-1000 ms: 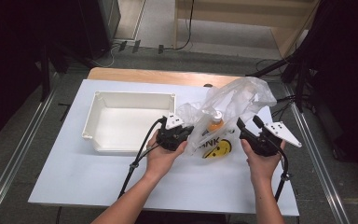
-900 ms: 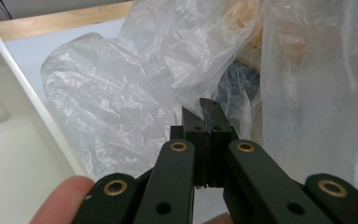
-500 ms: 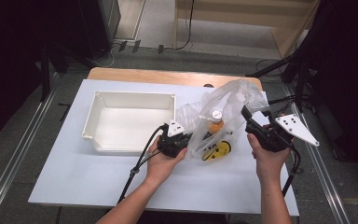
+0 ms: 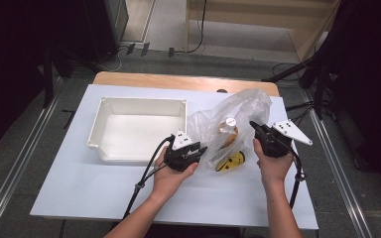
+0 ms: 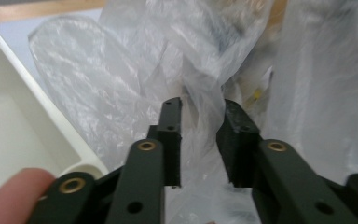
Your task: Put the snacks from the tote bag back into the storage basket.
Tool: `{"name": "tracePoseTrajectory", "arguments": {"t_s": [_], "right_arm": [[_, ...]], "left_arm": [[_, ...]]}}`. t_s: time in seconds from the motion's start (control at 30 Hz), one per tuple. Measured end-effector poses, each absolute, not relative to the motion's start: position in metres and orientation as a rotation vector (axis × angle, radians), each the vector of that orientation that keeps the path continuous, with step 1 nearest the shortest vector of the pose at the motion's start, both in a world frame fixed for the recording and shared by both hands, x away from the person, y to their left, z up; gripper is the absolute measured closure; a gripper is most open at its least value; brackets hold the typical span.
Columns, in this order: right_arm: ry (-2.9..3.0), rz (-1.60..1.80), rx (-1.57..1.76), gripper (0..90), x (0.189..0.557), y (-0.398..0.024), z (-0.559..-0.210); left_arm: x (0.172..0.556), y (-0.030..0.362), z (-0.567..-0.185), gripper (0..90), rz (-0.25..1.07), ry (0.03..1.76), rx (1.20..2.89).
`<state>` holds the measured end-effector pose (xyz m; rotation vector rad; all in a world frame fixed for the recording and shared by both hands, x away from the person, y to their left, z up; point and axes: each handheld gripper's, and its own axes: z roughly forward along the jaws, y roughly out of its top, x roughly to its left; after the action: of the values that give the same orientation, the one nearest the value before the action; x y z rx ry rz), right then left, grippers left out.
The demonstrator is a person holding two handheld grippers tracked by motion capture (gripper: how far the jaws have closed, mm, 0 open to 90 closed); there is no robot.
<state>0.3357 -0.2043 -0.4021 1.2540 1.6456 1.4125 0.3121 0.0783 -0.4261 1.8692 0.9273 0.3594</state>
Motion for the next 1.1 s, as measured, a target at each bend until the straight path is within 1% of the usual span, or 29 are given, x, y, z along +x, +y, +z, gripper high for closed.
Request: {"name": "tracePoseTrajectory", "arguments": {"t_s": [0.03, 0.23, 0.3, 0.37, 0.4, 0.5, 0.6, 0.7, 0.8, 0.83, 0.87, 0.9, 0.97, 1.0, 1.03, 1.1], "right_arm": [[1.655, 1.407, 1.268, 89.8, 0.337, -0.204, -0.405], [1.689, 1.368, 1.32, 89.9, 0.344, -0.203, -0.422], [1.697, 1.357, 1.344, 89.9, 0.346, -0.203, -0.427], [1.709, 1.346, 1.352, 89.9, 0.348, -0.202, -0.43], [1.717, 1.34, 1.356, 90.0, 0.348, -0.201, -0.432], [1.735, 1.329, 1.352, 89.9, 0.35, -0.198, -0.435], [1.759, 1.317, 1.35, 89.9, 0.35, -0.194, -0.437], [1.773, 1.308, 1.356, 89.8, 0.35, -0.193, -0.441], [1.79, 1.299, 1.372, 89.7, 0.351, -0.192, -0.446], [1.801, 1.293, 1.378, 89.7, 0.352, -0.192, -0.448], [1.81, 1.29, 1.388, 89.7, 0.353, -0.193, -0.45], [1.815, 1.284, 1.4, 89.6, 0.353, -0.193, -0.451], [1.831, 1.272, 1.424, 89.7, 0.355, -0.194, -0.455], [1.839, 1.265, 1.43, 89.7, 0.356, -0.194, -0.457], [1.85, 1.257, 1.439, 89.6, 0.357, -0.194, -0.459], [1.874, 1.228, 1.465, 89.6, 0.358, -0.193, -0.462]], "left_arm": [[0.311, 0.079, -0.423, 65.5, 0.373, 0.946, 1.857], [0.309, 0.091, -0.404, 45.8, 0.352, 0.949, 1.767], [0.306, 0.093, -0.396, 38.0, 0.336, 0.935, 1.734], [0.304, 0.093, -0.389, 28.3, 0.315, 0.909, 1.727], [0.302, 0.092, -0.386, 25.0, 0.309, 0.893, 1.729], [0.296, 0.084, -0.378, 12.0, 0.314, 0.848, 1.734], [0.295, 0.075, -0.375, 10.9, 0.344, 0.827, 1.751], [0.303, 0.068, -0.38, 11.0, 0.351, 0.859, 1.786], [0.313, 0.066, -0.39, 16.6, 0.356, 0.921, 1.815], [0.316, 0.066, -0.394, 23.7, 0.353, 0.938, 1.826], [0.317, 0.065, -0.397, 34.7, 0.358, 0.952, 1.836], [0.32, 0.065, -0.402, 48.1, 0.359, 0.979, 1.851], [0.324, 0.064, -0.409, 67.4, 0.344, 1.006, 1.886], [0.325, 0.064, -0.413, 75.2, 0.333, 1.011, 1.896], [0.325, 0.064, -0.417, 80.5, 0.328, 1.013, 1.906], [0.325, 0.065, -0.424, 87.7, 0.337, 1.028, 1.915]]}}
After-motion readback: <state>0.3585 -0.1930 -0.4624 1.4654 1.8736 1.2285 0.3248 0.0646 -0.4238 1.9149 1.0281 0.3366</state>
